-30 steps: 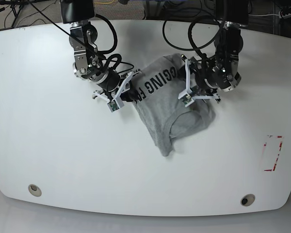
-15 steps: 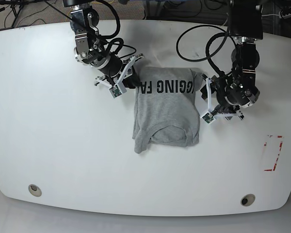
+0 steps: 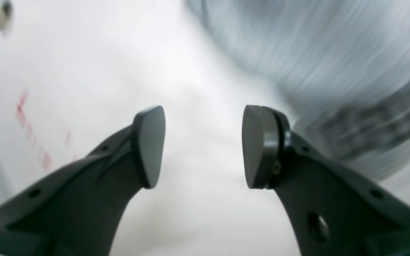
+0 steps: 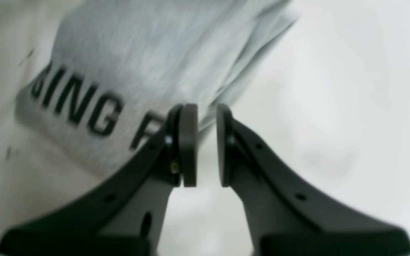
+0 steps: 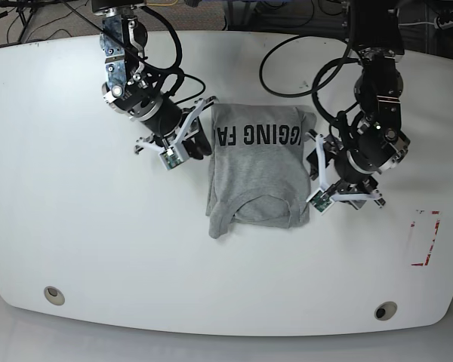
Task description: Layout the t-shirt on the table in an organized manner, then fold the t-shirt properly
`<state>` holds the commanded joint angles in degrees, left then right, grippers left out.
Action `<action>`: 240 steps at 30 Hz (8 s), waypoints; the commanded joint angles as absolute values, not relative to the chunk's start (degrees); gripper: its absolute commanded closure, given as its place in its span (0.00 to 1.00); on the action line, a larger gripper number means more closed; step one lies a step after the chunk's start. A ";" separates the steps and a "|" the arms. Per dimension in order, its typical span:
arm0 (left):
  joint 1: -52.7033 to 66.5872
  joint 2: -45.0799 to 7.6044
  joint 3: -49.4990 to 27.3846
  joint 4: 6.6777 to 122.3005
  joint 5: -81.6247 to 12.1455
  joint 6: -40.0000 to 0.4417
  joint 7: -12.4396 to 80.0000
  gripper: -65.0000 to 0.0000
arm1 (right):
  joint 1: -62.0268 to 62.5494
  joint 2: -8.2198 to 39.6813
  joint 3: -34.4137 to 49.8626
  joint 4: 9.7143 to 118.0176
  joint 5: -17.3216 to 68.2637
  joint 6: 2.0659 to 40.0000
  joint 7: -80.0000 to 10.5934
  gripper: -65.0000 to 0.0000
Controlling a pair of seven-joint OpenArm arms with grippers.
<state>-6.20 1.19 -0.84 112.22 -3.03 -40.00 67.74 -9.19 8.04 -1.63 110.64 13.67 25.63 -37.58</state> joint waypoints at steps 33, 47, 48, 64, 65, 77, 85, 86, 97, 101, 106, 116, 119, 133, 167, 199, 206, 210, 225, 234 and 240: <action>1.27 3.56 16.48 85.05 0.40 5.76 24.92 0.27 | -9.10 12.97 10.24 111.16 14.37 26.07 -37.41 0.87; -2.07 -5.67 17.54 72.40 0.66 1.71 24.57 0.26 | -9.01 12.97 10.15 111.08 14.37 26.07 -37.41 0.87; -2.07 -6.64 17.36 72.92 0.66 1.45 24.57 0.26 | -9.01 12.97 10.15 111.08 14.37 26.07 -37.41 0.87; 1.10 -22.11 -2.24 77.14 0.84 -11.47 24.66 0.26 | -9.10 12.88 9.98 111.08 14.37 26.07 -37.58 0.87; 1.71 -23.25 -4.09 77.32 0.75 -12.44 24.66 0.26 | -9.10 12.88 9.89 111.08 14.37 26.07 -37.58 0.87; 2.59 -30.46 -15.43 75.12 1.10 -22.37 24.66 0.26 | -9.10 10.51 9.89 111.34 14.37 26.15 -37.67 0.87; 3.74 -36.70 -17.63 74.15 0.75 -23.25 24.57 0.26 | -10.15 10.51 9.80 111.52 14.37 26.15 -37.58 0.87; 4.44 -37.58 -17.63 73.80 0.66 -23.25 24.57 0.26 | -10.33 10.51 9.80 111.60 14.37 26.15 -37.58 0.87; 12.62 -40.04 -24.48 74.59 0.57 -25.80 24.57 0.26 | -10.77 10.51 9.80 111.87 14.37 26.15 -37.41 0.87; 15.08 -39.52 -29.76 82.42 0.57 -32.22 26.07 0.26 | -10.59 10.51 9.80 111.87 14.37 26.15 -37.41 0.87; 15.16 -36.00 -33.63 95.08 0.57 -35.91 33.80 0.26 | -10.24 10.59 9.98 112.40 14.29 26.15 -37.32 0.87; 6.46 -24.92 -26.33 108.44 0.66 -37.05 37.32 0.26 | -9.71 10.77 10.07 113.45 13.76 26.15 -35.30 0.87; 4.53 -17.27 -24.04 110.64 0.84 -37.05 37.14 0.26 | -9.71 11.47 10.15 113.45 13.67 26.15 -34.86 0.87; 7.34 2.07 -16.84 110.90 4.79 -20.18 26.24 0.26 | -12.97 15.34 10.33 113.54 4.97 26.07 -24.57 0.87; 72.48 0.48 -17.19 114.33 -6.20 -16.92 7.34 0.26 | -64.31 4.09 16.66 115.12 6.90 26.24 0.40 0.87; 35.47 -6.90 -11.65 45.67 -6.20 -16.84 7.34 0.27 | -40.66 7.25 13.85 51.56 -1.80 34.86 7.78 0.87; 26.15 -7.69 -10.86 34.68 -6.11 -16.48 7.34 0.27 | -34.77 6.46 13.58 44.70 -6.11 29.85 7.78 0.87; 20.53 -7.78 -9.10 27.30 -4.62 -11.82 7.25 0.27 | -30.90 5.49 13.58 39.87 -7.87 27.47 7.78 0.87; 7.08 -7.43 -4.97 13.41 -0.48 -6.37 7.25 0.26 | -19.91 5.05 13.58 24.92 -9.45 20.70 7.43 0.87; 6.37 -7.43 0.66 12.35 -0.57 -3.12 7.25 0.26 | -17.19 4.97 13.58 21.32 -9.54 19.91 6.55 0.87; 6.37 -7.34 0.66 12.35 -0.57 -2.95 7.34 0.26 | -17.01 4.88 13.58 21.32 -9.54 19.91 6.20 0.86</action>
<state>6.37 -7.34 0.66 12.35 -0.57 -2.95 7.34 -17.01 4.88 13.58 21.32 -9.54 19.91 6.20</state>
